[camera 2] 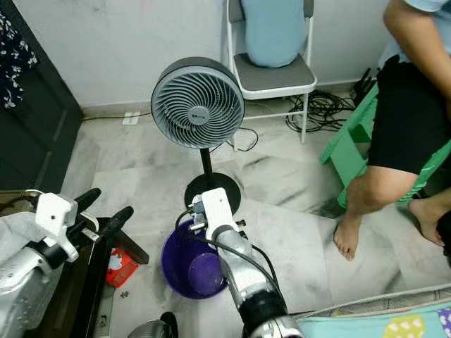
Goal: Clean up the room
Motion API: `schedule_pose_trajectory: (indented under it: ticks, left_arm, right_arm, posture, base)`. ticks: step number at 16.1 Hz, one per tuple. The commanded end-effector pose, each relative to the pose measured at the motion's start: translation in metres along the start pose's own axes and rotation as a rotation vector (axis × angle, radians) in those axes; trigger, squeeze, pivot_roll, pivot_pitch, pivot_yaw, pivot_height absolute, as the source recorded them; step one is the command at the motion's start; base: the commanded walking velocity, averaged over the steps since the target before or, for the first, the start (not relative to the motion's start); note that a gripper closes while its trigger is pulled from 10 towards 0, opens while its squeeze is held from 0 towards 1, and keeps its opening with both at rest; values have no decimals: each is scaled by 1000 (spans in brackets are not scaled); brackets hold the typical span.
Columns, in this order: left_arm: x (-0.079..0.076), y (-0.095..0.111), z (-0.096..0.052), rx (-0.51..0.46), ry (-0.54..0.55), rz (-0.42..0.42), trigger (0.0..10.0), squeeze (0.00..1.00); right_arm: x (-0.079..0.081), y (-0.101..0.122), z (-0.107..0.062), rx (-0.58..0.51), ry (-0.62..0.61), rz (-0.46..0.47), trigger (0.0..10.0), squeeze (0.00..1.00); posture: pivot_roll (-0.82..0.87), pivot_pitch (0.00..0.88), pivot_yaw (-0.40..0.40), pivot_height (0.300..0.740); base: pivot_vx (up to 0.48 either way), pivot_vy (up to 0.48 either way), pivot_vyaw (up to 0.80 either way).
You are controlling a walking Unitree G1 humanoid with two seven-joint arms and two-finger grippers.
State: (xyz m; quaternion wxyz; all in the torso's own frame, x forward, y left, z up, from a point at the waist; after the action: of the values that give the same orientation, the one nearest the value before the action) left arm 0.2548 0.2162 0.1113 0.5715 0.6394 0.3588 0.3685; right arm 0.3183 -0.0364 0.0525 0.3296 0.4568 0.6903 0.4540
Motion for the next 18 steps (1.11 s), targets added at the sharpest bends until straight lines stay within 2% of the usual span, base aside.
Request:
schedule_pose_trajectory:
  ticks: [1,5,9,13,15,18]
  left_arm:
    - [1,0,-7,22,-20,14,10000,0]
    - [2,1,-18,44,-30,18,10000,0]
    - [4,4,-25,58,-30,22,10000,0]
    - [8,3,-27,73,-18,25,10000,0]
    - [7,3,-27,73,-13,22,10000,0]
    - [6,2,-25,69,-13,16,10000,0]
  right_arm:
    - [0,-6,2,26,-10,13,10000,0]
    - [6,-16,9,96,-1,18,10000,0]
    - [0,-29,10,147,-75,21,10000,0]
    - [-11,-4,16,25,-147,-113,10000,0]
    - [-27,4,17,1,-213,-101,10000,0]
    - [-35,4,17,4,-223,-96,10000,0]
  posture:
    - [64,256,53,740]
    - [86,270,61,740]
    - [105,282,66,740]
    - [105,282,68,740]
    - [103,280,68,740]
    - [94,279,66,740]
  base:
    - [0,0,0]
    - [0,0,0]
    - [0,0,0]
    - [0,0,0]
    - [0,0,0]
    - [0,0,0]
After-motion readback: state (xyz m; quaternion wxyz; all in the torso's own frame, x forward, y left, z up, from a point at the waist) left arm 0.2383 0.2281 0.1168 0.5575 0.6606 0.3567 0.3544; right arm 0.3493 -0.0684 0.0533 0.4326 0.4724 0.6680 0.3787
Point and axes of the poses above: a point about 5 cm out from each wrist's last joint towards the gripper, its own z axis pointing out of the wrist towards the gripper, its own y axis along the axis of the wrist's last joint, x = y × z, the point moved 1 cm from there along z, pointing out of the wrist towards the gripper, and after that the axes turned 1 degree about -z, right-handed, at the moved point
